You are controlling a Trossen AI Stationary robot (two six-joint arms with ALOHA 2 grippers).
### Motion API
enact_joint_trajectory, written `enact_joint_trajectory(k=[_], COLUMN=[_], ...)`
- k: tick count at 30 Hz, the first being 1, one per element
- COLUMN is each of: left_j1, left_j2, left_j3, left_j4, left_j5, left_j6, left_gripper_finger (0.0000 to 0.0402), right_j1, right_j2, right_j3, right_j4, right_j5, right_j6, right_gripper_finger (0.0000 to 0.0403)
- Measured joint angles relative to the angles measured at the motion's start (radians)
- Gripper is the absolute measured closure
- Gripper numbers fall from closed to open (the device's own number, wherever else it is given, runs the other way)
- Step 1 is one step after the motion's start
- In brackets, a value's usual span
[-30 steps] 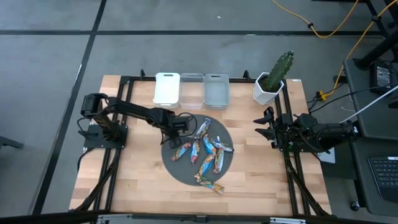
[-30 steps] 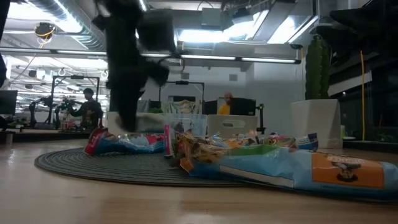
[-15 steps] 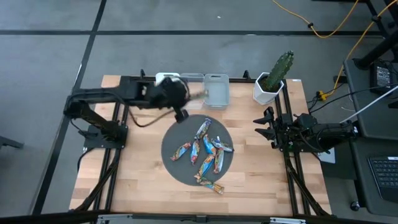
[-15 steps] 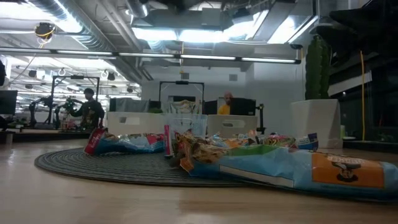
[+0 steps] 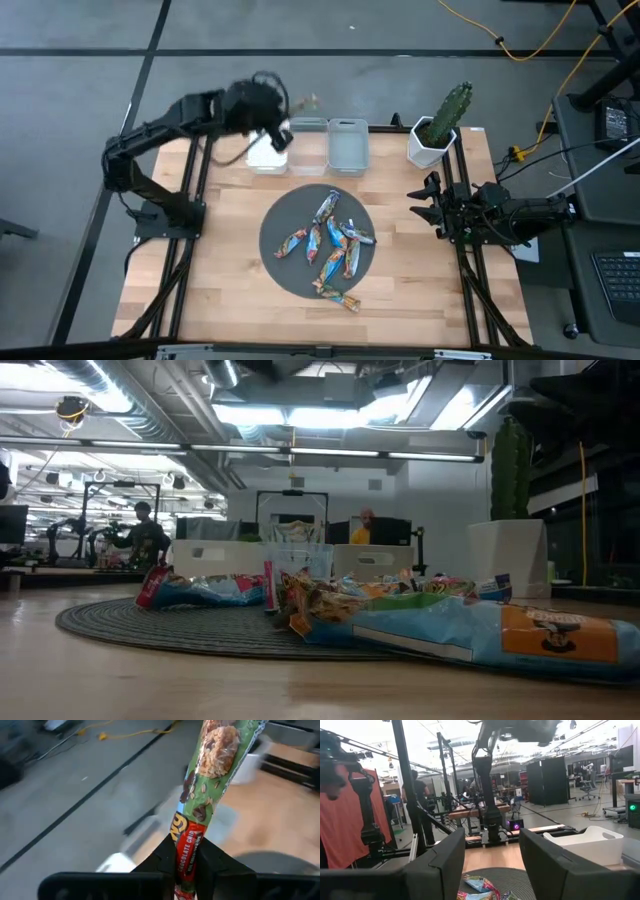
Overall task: Pick and place Granola Bars by type
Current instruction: Put the red granola bar into the white bin
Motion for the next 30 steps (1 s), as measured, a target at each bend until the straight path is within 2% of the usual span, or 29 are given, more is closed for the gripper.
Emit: enact_joint_trajectory(k=[5, 10, 13, 15, 19, 22, 25, 30], left_j1=[0.224, 0.29, 0.314, 0.328, 0.353, 0.369, 0.378, 0.386], left_j2=[0.016, 0.038, 0.047, 0.049, 0.052, 0.053, 0.053, 0.052], left_j3=[0.0, -0.005, -0.092, -0.194, -0.446, -0.569, -0.625, -0.637], left_j4=[-0.004, -0.061, -0.059, -0.043, 0.074, 0.17, 0.192, 0.195], left_j5=[0.108, 0.114, 0.121, 0.128, 0.171, 0.198, 0.201, 0.227], left_j6=[0.037, 0.054, 0.053, 0.042, -0.016, -0.06, -0.09, -0.095], left_gripper_finger=[0.0372, 0.0373, 0.0373, 0.0372, 0.0371, 0.0373, 0.0372, 0.0348], right_j1=[0.0, 0.0, 0.0, 0.0, 0.0, 0.0, 0.0, 0.0], right_j2=[0.0, 0.0, 0.0, 0.0, 0.0, 0.0, 0.0, 0.0], right_j3=[0.0, 0.0, 0.0, 0.0, 0.0, 0.0, 0.0, 0.0], right_j4=[0.0, 0.0, 0.0, 0.0, -0.011, -0.012, -0.013, -0.014], right_j5=[0.0, 0.0, 0.0, 0.0, 0.0, -0.001, -0.001, -0.002], right_j6=[0.0, 0.0, 0.0, 0.0, 0.0, 0.0, 0.003, 0.0], right_gripper_finger=[0.0214, 0.0214, 0.0214, 0.0214, 0.0214, 0.0214, 0.0214, 0.0214])
